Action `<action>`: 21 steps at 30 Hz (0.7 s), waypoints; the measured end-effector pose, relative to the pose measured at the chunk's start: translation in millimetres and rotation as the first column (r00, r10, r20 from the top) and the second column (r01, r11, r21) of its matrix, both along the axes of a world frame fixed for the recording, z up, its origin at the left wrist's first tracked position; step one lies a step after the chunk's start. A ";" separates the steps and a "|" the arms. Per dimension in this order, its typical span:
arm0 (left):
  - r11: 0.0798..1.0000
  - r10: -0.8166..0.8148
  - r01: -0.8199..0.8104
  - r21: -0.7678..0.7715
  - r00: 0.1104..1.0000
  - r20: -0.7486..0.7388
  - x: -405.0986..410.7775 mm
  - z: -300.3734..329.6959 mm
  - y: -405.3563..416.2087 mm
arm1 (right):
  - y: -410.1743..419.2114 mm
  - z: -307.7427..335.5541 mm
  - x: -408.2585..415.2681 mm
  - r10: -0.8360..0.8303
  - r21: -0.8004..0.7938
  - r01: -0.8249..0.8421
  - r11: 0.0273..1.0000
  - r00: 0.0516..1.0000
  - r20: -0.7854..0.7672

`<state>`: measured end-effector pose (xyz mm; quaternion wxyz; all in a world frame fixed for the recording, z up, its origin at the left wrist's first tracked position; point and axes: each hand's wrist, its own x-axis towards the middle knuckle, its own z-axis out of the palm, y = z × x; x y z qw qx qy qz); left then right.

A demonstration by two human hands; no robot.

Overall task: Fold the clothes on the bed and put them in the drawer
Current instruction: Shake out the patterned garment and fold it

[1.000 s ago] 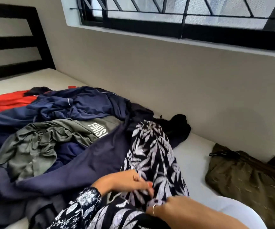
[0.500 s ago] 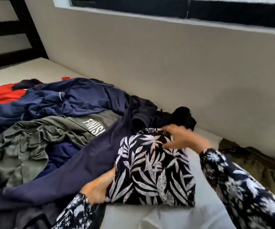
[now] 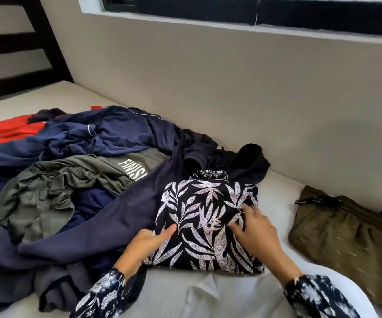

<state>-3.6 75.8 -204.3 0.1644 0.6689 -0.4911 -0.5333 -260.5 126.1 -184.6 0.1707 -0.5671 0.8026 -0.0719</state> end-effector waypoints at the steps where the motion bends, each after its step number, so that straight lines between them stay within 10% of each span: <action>1: 0.997 0.019 -0.010 -0.082 0.993 0.113 -2.7 1.9 1.2 | -7.6 -2.6 -13.4 -0.141 -0.002 0.141 0.990 0.989 0.045; 5: 0.989 0.043 0.018 -0.146 0.915 0.401 -21.3 0.0 26.2 | -12.5 -19.3 -46.4 -0.391 0.177 0.365 0.914 0.910 0.139; 10: 0.976 0.076 0.029 -0.214 0.882 0.466 -28.5 10.2 24.5 | -20.0 -14.7 -26.5 -0.316 0.173 0.269 0.948 0.865 0.389; 21: 0.986 0.158 -0.165 -0.034 0.976 -0.148 -35.8 20.3 2.6 | -17.6 2.2 -20.7 -0.370 0.250 0.334 0.909 0.369 0.853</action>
